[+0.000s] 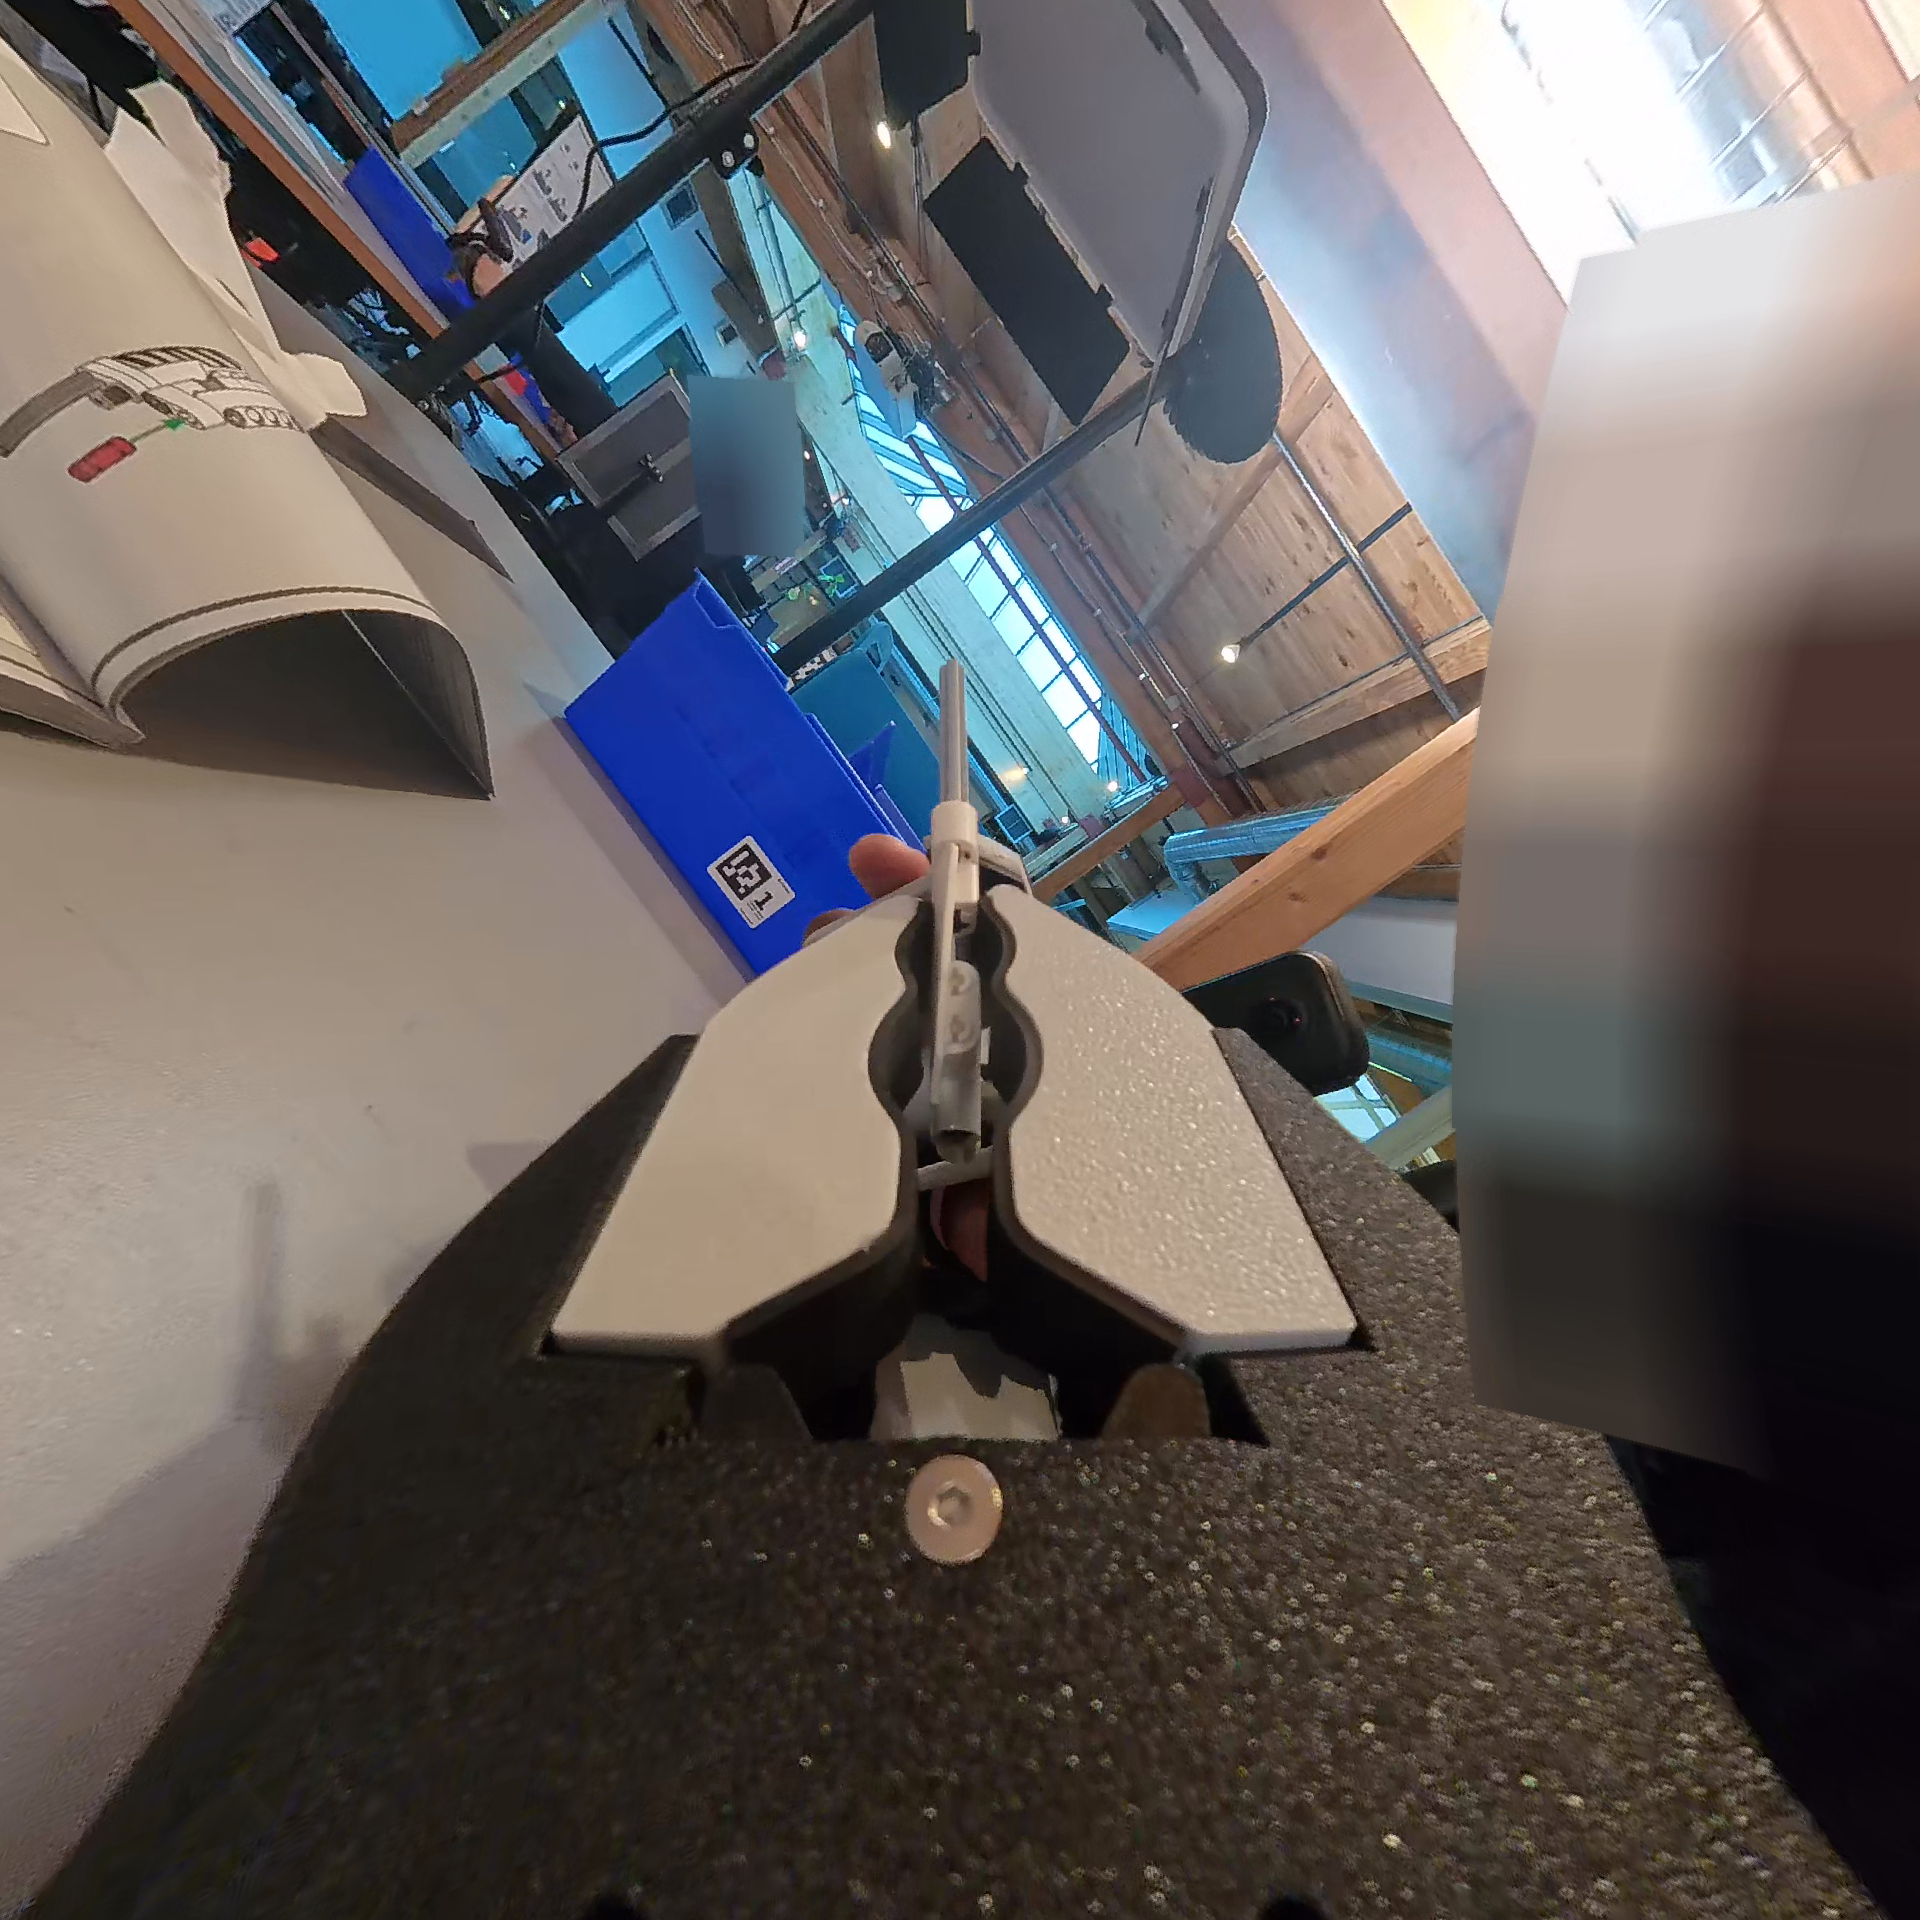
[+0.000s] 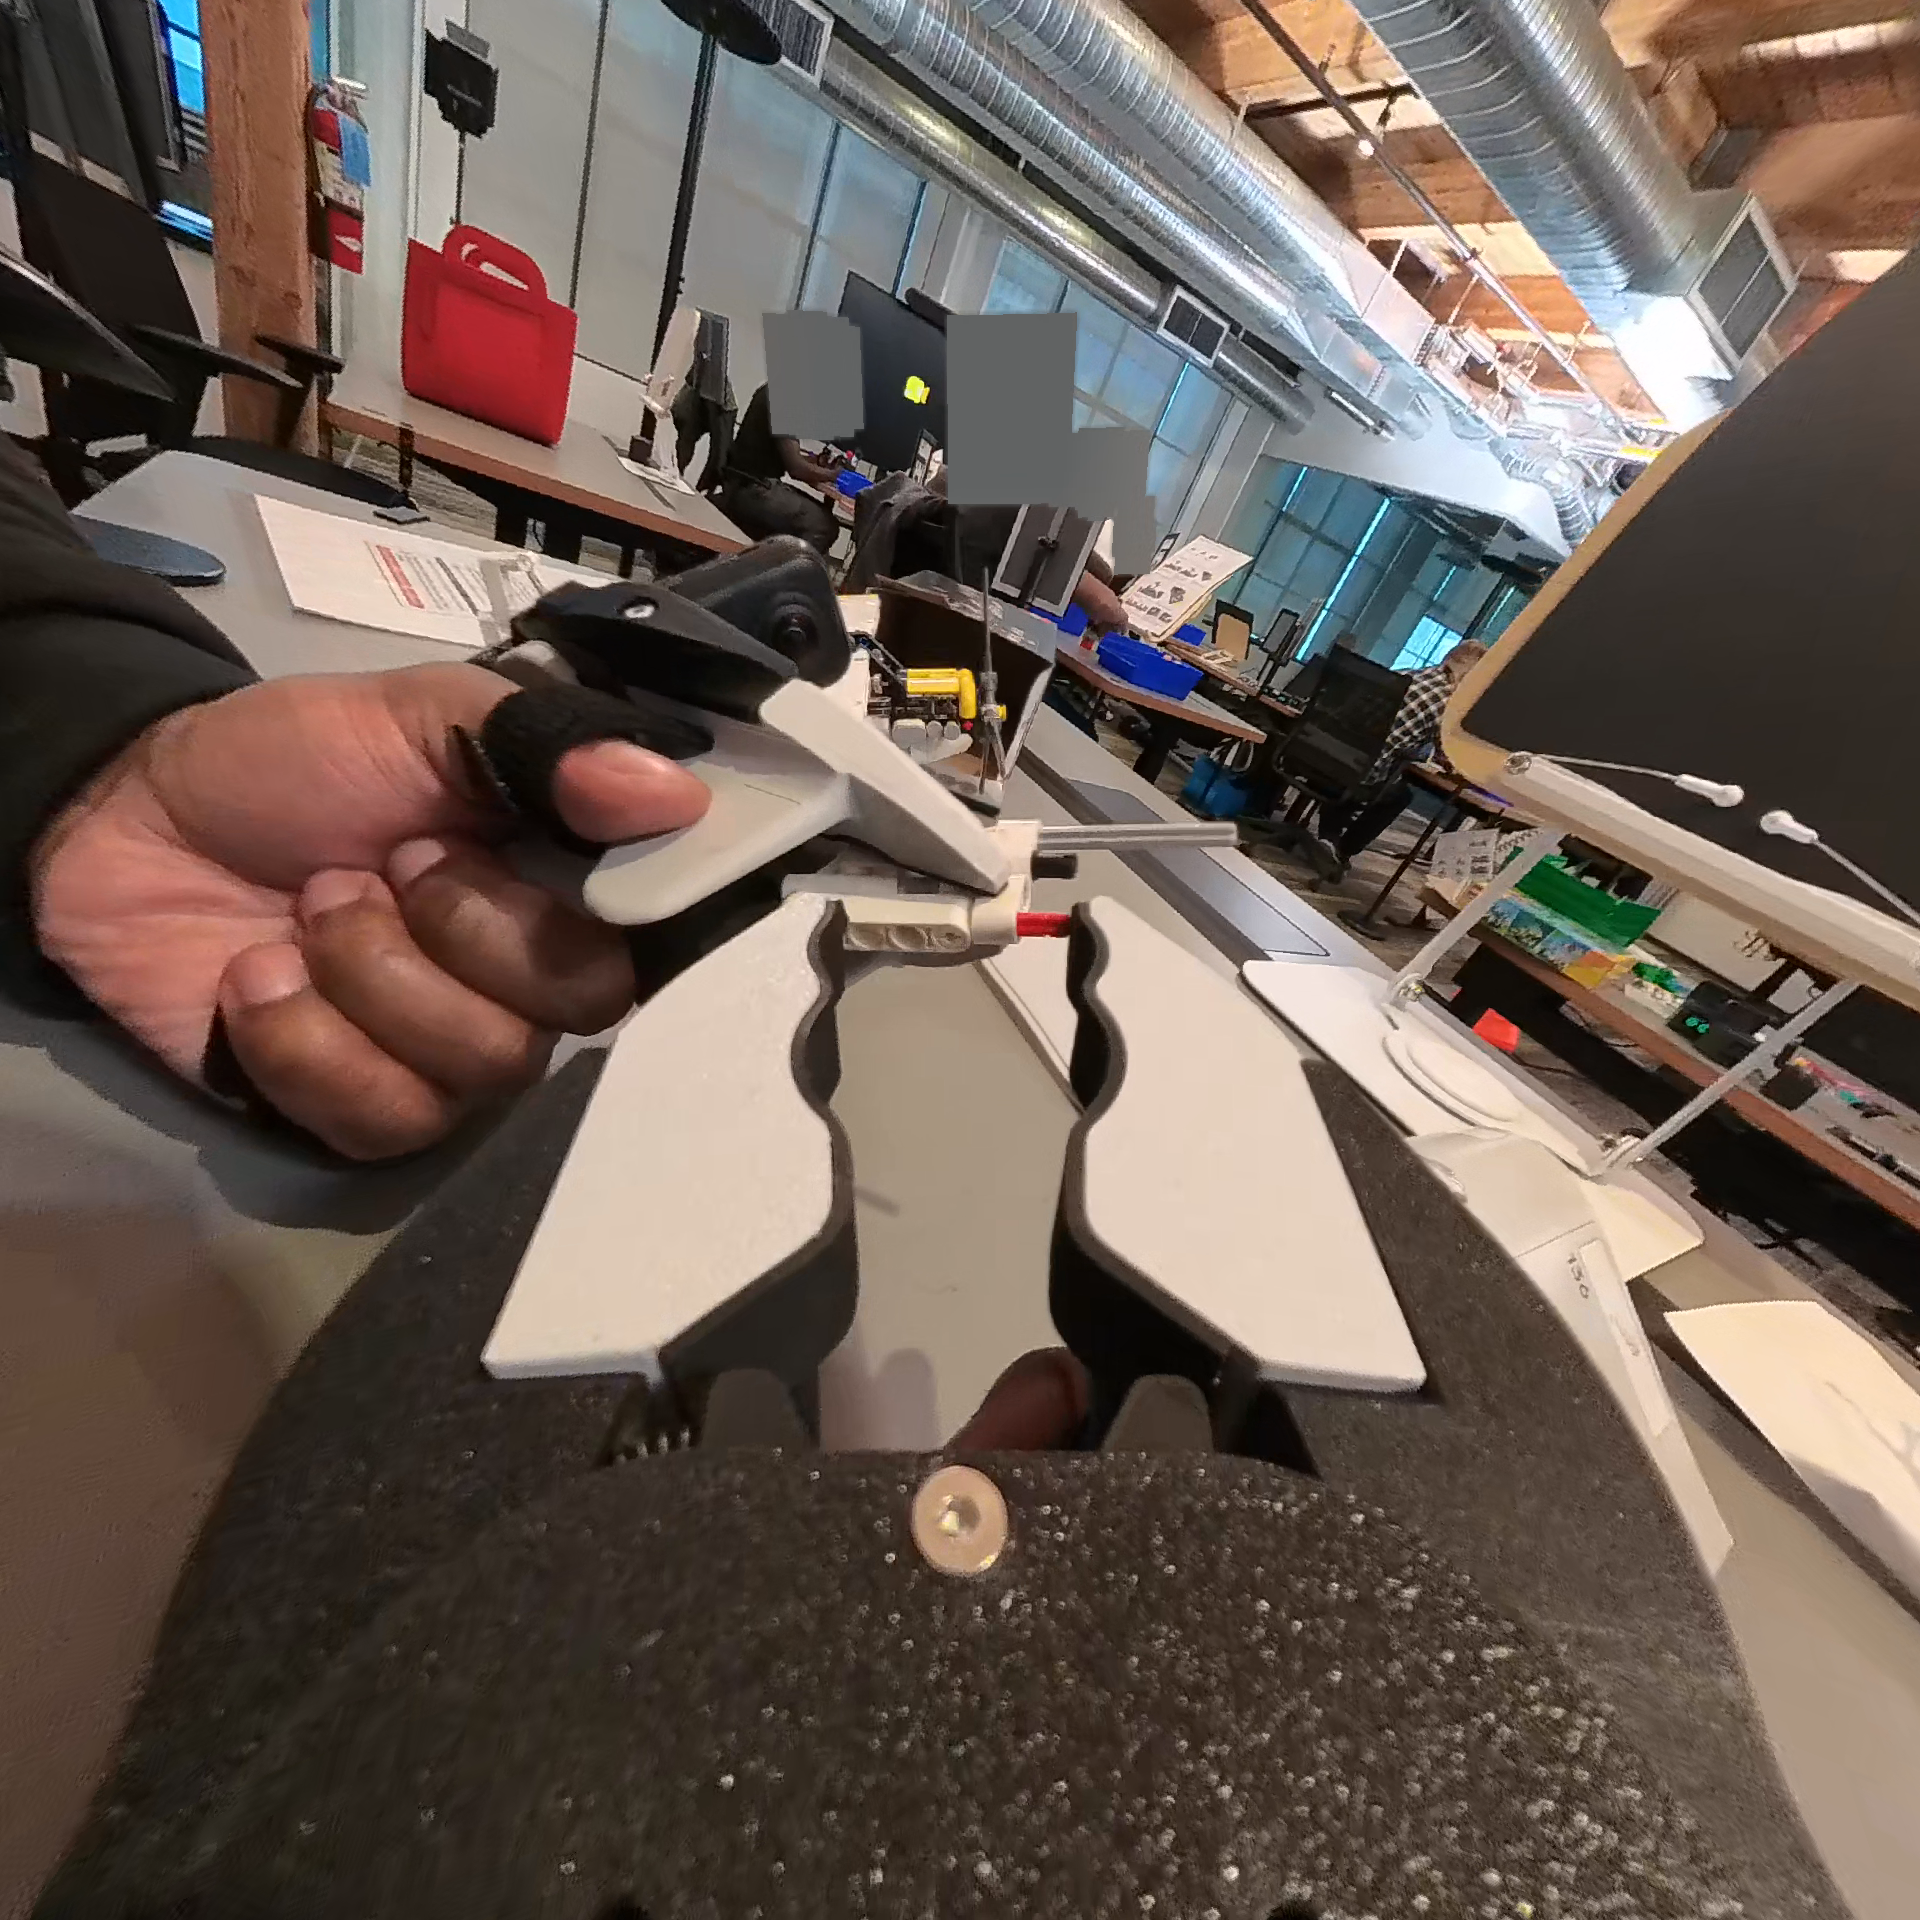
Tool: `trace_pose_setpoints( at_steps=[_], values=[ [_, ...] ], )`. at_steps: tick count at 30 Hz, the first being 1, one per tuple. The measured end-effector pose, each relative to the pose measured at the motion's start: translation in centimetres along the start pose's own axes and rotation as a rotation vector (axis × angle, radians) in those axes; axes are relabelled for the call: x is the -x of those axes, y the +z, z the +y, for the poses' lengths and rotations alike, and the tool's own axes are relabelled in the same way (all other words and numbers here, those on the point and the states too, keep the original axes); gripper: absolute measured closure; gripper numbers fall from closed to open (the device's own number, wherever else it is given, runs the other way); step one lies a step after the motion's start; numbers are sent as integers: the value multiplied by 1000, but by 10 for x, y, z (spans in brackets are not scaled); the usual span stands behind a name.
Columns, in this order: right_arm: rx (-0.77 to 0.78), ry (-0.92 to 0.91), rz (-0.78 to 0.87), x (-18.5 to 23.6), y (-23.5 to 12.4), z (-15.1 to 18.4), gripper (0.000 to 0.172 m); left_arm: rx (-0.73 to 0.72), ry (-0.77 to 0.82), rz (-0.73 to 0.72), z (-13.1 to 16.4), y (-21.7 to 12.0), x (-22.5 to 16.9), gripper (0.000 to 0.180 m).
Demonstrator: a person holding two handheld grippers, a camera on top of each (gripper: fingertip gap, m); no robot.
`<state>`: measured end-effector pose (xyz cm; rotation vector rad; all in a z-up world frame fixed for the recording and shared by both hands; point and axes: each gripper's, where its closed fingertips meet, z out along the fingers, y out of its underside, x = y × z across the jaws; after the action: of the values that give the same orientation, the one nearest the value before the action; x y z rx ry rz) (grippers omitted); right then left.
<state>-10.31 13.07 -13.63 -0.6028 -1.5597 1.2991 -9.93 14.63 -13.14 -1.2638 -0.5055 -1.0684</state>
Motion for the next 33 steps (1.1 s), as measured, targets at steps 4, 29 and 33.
trace_pose_setpoints(
  at_steps=[4,29,33],
  values=[
    [2,-6,6,1,0,-1,130,-10,-7,5,0,-1,-1,173],
    [63,-92,54,6,5,1,114,-135,-2,-11,-11,-6,1,173],
    [75,-101,70,8,9,1,107,-161,-25,8,-12,-8,0,173]
  ],
)
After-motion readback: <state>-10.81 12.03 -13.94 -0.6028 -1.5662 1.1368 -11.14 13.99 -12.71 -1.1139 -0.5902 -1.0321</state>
